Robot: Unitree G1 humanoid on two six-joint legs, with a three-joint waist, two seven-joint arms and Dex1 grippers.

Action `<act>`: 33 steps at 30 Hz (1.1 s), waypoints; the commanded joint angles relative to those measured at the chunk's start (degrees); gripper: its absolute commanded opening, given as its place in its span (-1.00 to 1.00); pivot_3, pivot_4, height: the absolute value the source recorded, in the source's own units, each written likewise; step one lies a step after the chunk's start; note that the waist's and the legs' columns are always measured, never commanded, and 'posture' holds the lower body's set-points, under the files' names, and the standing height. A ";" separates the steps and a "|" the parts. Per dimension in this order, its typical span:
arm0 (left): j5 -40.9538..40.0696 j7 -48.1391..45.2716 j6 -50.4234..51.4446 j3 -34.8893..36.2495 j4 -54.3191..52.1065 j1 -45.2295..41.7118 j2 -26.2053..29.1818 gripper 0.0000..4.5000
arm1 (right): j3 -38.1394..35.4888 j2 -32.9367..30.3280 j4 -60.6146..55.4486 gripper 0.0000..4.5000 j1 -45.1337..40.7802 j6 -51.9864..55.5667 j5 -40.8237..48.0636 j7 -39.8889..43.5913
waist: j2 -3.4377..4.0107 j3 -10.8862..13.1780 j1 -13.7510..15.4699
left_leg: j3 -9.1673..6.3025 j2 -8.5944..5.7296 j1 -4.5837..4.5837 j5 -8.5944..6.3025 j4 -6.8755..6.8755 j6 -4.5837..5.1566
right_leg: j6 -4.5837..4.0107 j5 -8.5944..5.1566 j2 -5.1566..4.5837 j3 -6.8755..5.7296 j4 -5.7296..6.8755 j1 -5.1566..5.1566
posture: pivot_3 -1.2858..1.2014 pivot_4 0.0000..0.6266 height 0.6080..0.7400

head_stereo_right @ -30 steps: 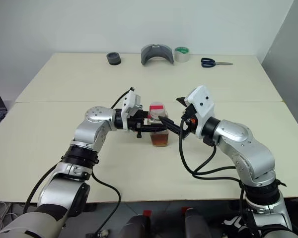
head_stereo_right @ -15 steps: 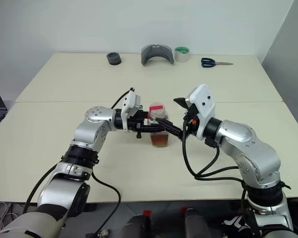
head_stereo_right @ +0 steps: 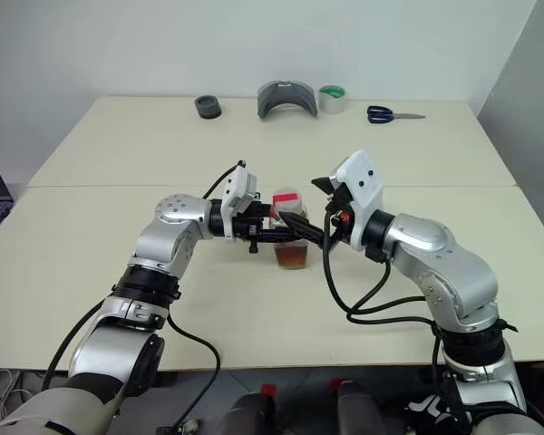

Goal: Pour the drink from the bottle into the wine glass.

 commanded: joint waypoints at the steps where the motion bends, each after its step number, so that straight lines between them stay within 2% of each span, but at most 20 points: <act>1: -0.64 -0.10 -1.20 0.51 -1.88 -0.42 0.26 -0.23 | 0.40 0.70 -0.45 1.00 -1.89 -1.86 -0.81 0.05 | 0.00 0.00 0.00 | 0.00 0.00 0.00 0.00 0.00 0.00 | 0.00 0.00 0.00 0.00 0.00 0.00 | 0.03 -0.52 1.00; 8: -0.49 -0.14 -1.45 0.43 -2.07 -0.25 0.30 -0.23 | 0.69 1.57 0.62 1.00 -2.53 -2.25 -1.33 0.63 | 0.00 0.00 0.01 | -0.01 0.00 0.00 0.00 0.00 0.00 | 0.00 0.00 0.00 -0.01 0.00 0.00 | 0.03 -0.52 1.00; 11: -0.45 -0.11 -1.48 0.39 -2.17 -0.16 0.29 -0.23 | 0.99 1.84 0.69 0.72 -2.66 -2.24 -1.56 0.97 | 0.00 0.00 0.00 | -0.02 0.01 0.00 0.00 0.00 0.00 | 0.00 0.00 0.00 -0.01 0.00 -0.01 | 0.03 -0.52 1.00; 17: -0.39 -0.03 -1.59 0.37 -2.22 -0.11 0.25 -0.23 | 1.43 2.07 0.28 -0.17 -2.81 -2.77 -2.30 1.12 | 0.00 0.00 0.00 | -0.02 0.00 0.00 0.00 0.00 0.00 | 0.00 0.00 0.00 -0.02 0.00 -0.01 | 0.03 -0.52 1.00; 26: -0.51 0.37 -1.27 0.28 -3.07 0.51 0.26 -0.23 | 4.13 -2.14 -3.40 -0.22 -2.12 -11.95 -10.42 1.69 | 0.00 0.00 0.00 | 0.00 0.00 0.00 0.00 0.00 0.00 | 0.00 0.00 0.00 0.00 -0.01 -0.02 | 0.03 -0.52 1.00; 30: -0.46 0.52 -1.38 0.25 -3.40 0.96 0.22 -0.23 | -1.86 2.07 -4.95 -0.24 0.29 -8.08 -3.07 -0.24 | 0.00 0.00 0.01 | -0.02 0.04 0.00 0.00 -0.01 0.00 | 0.00 0.00 0.01 -0.01 0.01 -0.02 | 0.03 -0.52 1.00; 33: -0.39 0.82 -1.48 0.29 -3.73 1.21 0.24 -0.23 | -5.90 2.91 -6.03 -0.24 1.33 -5.87 -0.53 -2.19 | 0.00 0.00 0.09 | -0.03 0.01 -0.01 0.00 0.02 0.00 | -0.01 0.00 -0.02 0.00 0.06 -0.02 | 0.03 -0.52 1.00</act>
